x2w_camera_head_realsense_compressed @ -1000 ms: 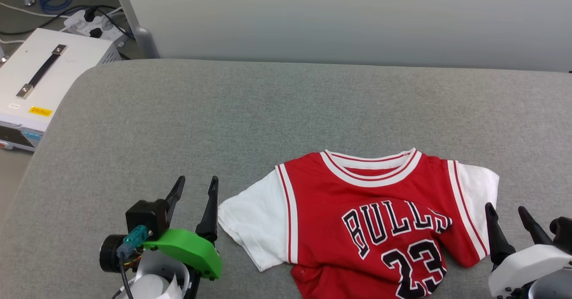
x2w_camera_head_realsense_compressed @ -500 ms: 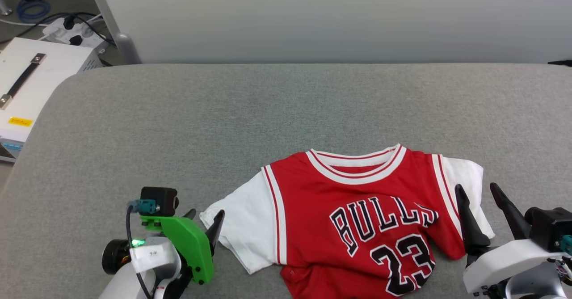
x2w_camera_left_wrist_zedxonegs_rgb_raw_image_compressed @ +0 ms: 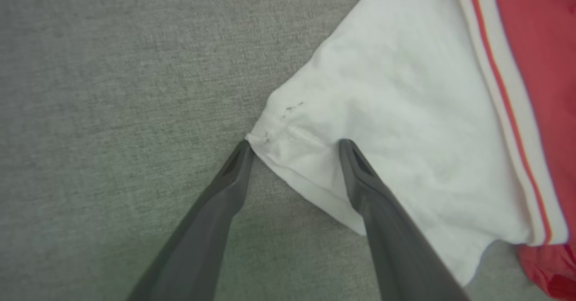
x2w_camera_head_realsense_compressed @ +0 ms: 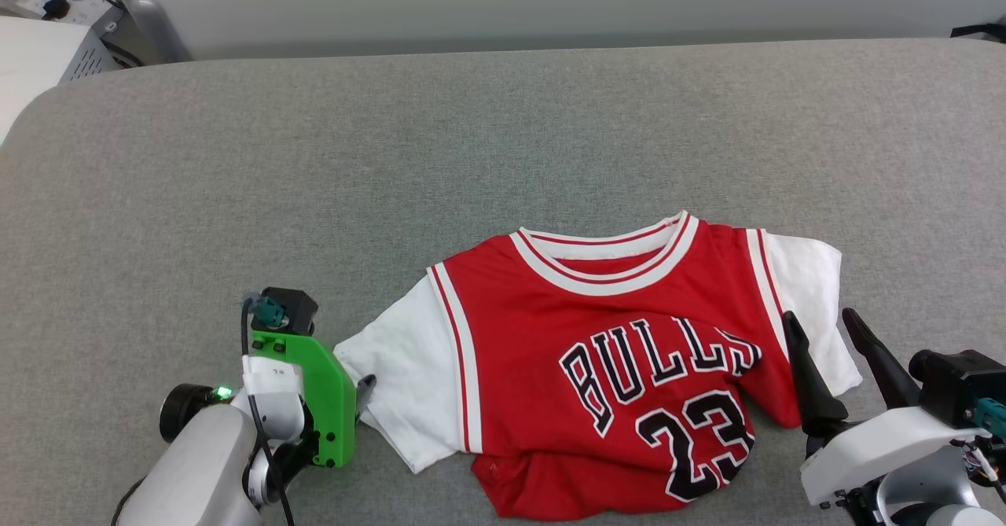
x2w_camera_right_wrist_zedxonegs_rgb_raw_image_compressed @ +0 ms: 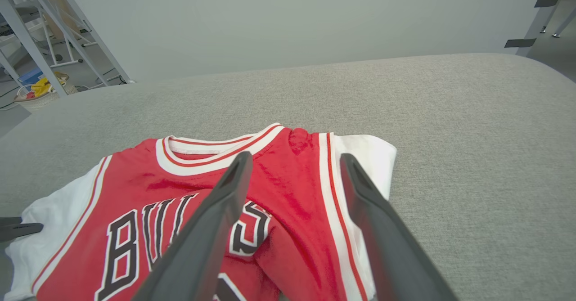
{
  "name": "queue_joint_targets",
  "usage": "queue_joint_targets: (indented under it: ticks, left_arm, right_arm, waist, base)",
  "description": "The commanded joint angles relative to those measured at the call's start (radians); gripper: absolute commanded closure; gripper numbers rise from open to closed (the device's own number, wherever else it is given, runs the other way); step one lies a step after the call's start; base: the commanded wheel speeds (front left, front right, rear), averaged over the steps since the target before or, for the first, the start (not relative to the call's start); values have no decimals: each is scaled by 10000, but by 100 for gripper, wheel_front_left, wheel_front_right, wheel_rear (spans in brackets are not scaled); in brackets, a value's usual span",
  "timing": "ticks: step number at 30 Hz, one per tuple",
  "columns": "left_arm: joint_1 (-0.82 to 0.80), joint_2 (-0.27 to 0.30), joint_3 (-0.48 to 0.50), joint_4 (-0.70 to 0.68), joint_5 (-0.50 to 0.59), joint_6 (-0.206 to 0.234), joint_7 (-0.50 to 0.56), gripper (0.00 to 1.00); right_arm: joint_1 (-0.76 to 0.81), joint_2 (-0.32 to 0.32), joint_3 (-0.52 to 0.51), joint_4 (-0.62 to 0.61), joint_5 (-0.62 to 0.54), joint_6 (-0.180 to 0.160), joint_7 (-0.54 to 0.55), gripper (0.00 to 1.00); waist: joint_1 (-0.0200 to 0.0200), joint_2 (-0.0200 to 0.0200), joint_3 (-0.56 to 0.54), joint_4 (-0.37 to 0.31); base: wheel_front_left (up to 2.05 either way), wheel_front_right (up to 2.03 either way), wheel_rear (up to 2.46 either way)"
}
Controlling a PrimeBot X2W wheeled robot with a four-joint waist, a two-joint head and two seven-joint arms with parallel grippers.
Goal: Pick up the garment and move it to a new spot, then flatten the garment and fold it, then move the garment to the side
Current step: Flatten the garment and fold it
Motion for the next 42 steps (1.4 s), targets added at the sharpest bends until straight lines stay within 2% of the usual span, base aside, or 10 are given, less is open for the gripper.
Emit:
queue_joint_targets:
  ticks: [1, 2, 3, 4, 8, 15, 23, 29, 35, 42]
  left_arm:
    - [113, -197, -336, 330, -28, -167, 322, 4]
    - [124, -277, -482, 414, -46, -248, 479, 58]
    - [120, -306, -616, 462, 14, -292, 551, 71]
    - [118, -361, -740, 506, 69, -337, 558, 100]
    - [159, -525, -869, 641, 113, -361, 298, 100]
    - [200, -503, -463, 319, 316, 91, -1143, 100]
    - [568, -340, 92, -1038, 386, 637, -2440, 100]
    - [684, -426, 123, -2310, 542, 888, -2932, 100]
    - [579, -435, 14, -3112, 705, 1030, -2929, 100]
    - [502, -507, -175, -3382, 618, 908, -2793, 100]
  right_arm:
    - [-155, -46, -26, 65, 90, -7, 17, 0]
    - [-167, -54, -43, 103, 115, -7, 11, 0]
    - [-172, -55, -64, 151, 138, -7, 33, 0]
    - [-183, -65, -86, 195, 164, -7, 41, 0]
    - [-210, -99, -179, 368, 290, -7, 95, 0]
    - [-500, -449, -865, 1060, 726, -7, 430, 0]
    - [-1343, -1491, -1608, 2970, 1670, -7, 2227, 0]
    - [-2439, -2578, -973, 3959, 2593, -7, 3942, 0]
    - [-3625, -3326, -79, 4742, 3193, -7, 4668, 0]
    - [-4399, -3735, 977, 6412, 3684, -7, 5130, 0]
  waist:
    - [0, -1, 144, -140]
    - [0, -1, 152, -146]
    - [0, -1, 149, -147]
    - [0, -1, 137, -136]
    - [0, -1, 18, -52]
    - [0, -1, -267, 132]
    - [0, -1, -446, 436]
    - [0, -1, -222, 766]
    - [0, -1, 159, 1048]
    - [0, -1, 508, 1351]
  base:
    - [0, 0, 0]
    - [0, 0, 0]
    - [0, 0, 0]
    - [0, 0, 0]
    - [0, 0, 0]
    - [0, 0, 0]
    - [0, 0, 0]
    - [0, 0, 0]
    - [0, 0, 0]
    - [0, 0, 0]
